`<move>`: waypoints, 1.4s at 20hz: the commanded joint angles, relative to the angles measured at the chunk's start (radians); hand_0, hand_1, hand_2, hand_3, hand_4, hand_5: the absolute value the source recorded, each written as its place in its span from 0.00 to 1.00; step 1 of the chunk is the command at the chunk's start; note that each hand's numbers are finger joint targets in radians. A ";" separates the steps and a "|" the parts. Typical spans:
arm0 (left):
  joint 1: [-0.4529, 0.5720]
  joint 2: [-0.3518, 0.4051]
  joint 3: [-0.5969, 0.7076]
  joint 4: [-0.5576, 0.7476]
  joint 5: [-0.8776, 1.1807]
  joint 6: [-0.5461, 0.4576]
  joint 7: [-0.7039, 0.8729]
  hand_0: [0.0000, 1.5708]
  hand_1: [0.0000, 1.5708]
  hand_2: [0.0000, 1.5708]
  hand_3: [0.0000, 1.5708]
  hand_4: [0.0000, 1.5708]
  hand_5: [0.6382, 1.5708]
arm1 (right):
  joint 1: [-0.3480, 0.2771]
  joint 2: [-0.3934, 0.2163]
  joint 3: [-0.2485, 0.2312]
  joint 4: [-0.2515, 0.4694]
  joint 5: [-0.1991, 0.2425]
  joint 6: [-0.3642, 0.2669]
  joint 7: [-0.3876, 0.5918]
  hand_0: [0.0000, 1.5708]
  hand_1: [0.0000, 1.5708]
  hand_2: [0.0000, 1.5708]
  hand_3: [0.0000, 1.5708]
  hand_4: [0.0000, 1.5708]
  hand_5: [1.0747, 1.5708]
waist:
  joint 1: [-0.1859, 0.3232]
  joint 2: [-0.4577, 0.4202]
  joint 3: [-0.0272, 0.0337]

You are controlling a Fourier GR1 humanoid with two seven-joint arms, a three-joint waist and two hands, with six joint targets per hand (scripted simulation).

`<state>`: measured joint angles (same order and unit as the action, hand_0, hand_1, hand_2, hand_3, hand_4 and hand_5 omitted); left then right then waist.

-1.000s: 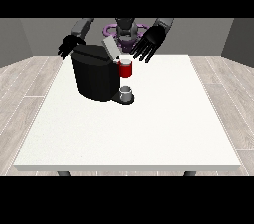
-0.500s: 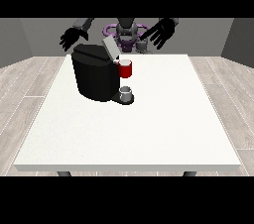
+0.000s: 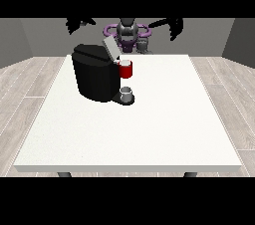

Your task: Insert the coffee pod into the coffee machine and close the lid

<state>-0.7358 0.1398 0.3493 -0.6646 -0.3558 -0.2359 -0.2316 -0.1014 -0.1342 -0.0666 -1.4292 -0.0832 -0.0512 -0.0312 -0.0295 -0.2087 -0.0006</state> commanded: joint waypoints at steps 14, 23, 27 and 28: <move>0.164 -0.127 -0.003 -0.194 0.183 -0.058 0.014 0.00 0.00 0.00 0.00 0.00 1.00 | -0.259 -0.037 0.056 -0.023 0.062 0.028 0.137 0.00 0.00 0.00 0.00 0.14 1.00 | 0.176 0.069 0.0004; 0.346 -0.139 -0.148 -0.463 0.298 -0.061 0.155 0.00 0.00 0.00 0.00 0.00 1.00 | -0.249 -0.045 -0.023 0.140 0.037 0.065 0.040 0.00 0.00 0.00 0.00 0.00 1.00 | 0.236 0.067 0.0011; 0.404 -0.128 -0.125 -0.526 0.321 -0.083 0.120 0.00 0.00 0.00 0.00 0.00 1.00 | -0.285 -0.052 -0.042 0.175 0.006 0.100 0.033 0.00 0.00 0.00 0.00 0.00 1.00 | 0.215 0.136 0.0008; 0.368 -0.129 -0.113 -0.521 0.317 -0.032 0.114 0.00 0.00 0.00 0.00 0.00 1.00 | -0.328 -0.012 -0.015 0.170 0.030 0.060 0.039 0.00 0.00 0.00 0.00 0.00 1.00 | 0.187 0.174 0.0007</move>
<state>-0.3808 0.0097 0.2360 -1.1364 -0.0603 -0.2927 -0.1202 -0.3702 -0.1644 -0.0769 -1.2972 -0.0564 0.0235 0.0123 0.1744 -0.0962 0.0004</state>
